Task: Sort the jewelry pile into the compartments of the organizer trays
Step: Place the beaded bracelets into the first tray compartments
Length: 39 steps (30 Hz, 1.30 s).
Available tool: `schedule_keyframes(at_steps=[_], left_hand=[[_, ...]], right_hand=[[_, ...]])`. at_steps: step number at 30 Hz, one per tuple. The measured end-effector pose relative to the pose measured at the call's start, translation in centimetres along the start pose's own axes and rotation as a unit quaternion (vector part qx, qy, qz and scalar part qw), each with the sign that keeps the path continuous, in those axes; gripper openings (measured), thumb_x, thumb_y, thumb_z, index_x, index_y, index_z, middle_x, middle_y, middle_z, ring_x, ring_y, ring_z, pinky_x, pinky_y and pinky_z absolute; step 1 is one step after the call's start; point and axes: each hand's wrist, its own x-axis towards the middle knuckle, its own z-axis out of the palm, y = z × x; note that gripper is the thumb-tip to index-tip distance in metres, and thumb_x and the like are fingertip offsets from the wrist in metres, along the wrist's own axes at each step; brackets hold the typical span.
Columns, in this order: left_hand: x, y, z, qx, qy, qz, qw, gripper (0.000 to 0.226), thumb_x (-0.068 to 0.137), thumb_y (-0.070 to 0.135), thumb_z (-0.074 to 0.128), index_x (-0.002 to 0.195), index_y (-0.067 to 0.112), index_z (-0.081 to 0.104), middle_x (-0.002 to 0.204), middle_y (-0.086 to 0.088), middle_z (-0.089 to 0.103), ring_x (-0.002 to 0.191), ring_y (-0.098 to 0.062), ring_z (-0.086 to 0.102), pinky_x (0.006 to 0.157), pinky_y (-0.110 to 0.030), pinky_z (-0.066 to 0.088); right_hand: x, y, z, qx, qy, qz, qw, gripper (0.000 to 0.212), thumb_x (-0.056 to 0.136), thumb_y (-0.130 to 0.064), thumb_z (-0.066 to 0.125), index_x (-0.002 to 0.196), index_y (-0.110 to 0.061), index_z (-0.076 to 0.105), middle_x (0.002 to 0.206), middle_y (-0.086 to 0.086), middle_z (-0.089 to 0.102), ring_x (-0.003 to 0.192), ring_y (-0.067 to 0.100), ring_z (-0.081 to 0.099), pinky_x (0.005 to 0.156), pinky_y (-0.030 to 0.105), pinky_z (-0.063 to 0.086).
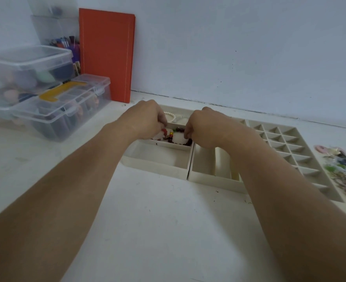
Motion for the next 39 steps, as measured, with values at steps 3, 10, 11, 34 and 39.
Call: schedule_keyframes(at_steps=[3,10,11,34,39], left_hand=[[0.3,-1.0,-0.8,0.020,0.013,-0.024,0.999,0.025,0.087,0.008,0.069,0.090,0.031,0.077,0.100,0.004,0.073,0.089,-0.016,0.066,0.084,-0.032,0.054],[0.4,-1.7,-0.8,0.013,-0.025,-0.043,0.999,0.036,0.083,-0.001,0.069,0.093,0.033,0.075,0.104,0.000,0.071,0.093,-0.019,0.067,0.088,-0.038,0.057],[0.4,-1.8,-0.8,0.006,-0.019,-0.042,0.999,0.038,0.084,-0.002,0.066,0.092,0.034,0.074,0.105,-0.001,0.071,0.092,-0.019,0.068,0.089,-0.039,0.057],[-0.6,0.9,-0.7,-0.048,0.100,0.018,0.994,0.019,0.086,0.010,0.070,0.099,0.023,0.074,0.096,0.009,0.066,0.091,-0.008,0.058,0.076,-0.017,0.040],[-1.7,7.4,1.5,-0.137,0.059,0.074,0.986,0.012,0.085,0.018,0.073,0.085,0.030,0.072,0.094,0.013,0.070,0.097,-0.005,0.063,0.081,-0.019,0.042]], right_hand=[[0.0,0.0,-0.1,0.006,0.013,-0.004,1.000,0.028,0.084,-0.023,0.048,0.095,-0.021,0.074,0.098,0.003,0.065,0.100,0.029,0.059,0.084,0.045,0.055],[-0.3,-0.2,-0.4,0.028,0.002,-0.026,0.999,0.024,0.092,-0.043,0.064,0.095,-0.022,0.074,0.092,0.003,0.067,0.091,0.024,0.062,0.077,0.035,0.052],[-0.5,-0.4,-0.7,0.037,-0.003,-0.031,0.999,0.027,0.091,-0.048,0.066,0.090,-0.022,0.074,0.087,0.002,0.068,0.086,0.022,0.062,0.072,0.032,0.050],[-5.0,2.4,-5.0,0.152,0.136,-0.042,0.978,0.010,0.090,-0.043,0.069,0.096,-0.035,0.073,0.087,-0.017,0.067,0.089,0.010,0.062,0.082,0.035,0.052],[-10.8,10.8,-5.5,0.144,0.129,0.040,0.980,0.006,0.092,-0.034,0.068,0.092,-0.036,0.074,0.082,-0.020,0.067,0.070,0.005,0.065,0.079,0.036,0.057]])
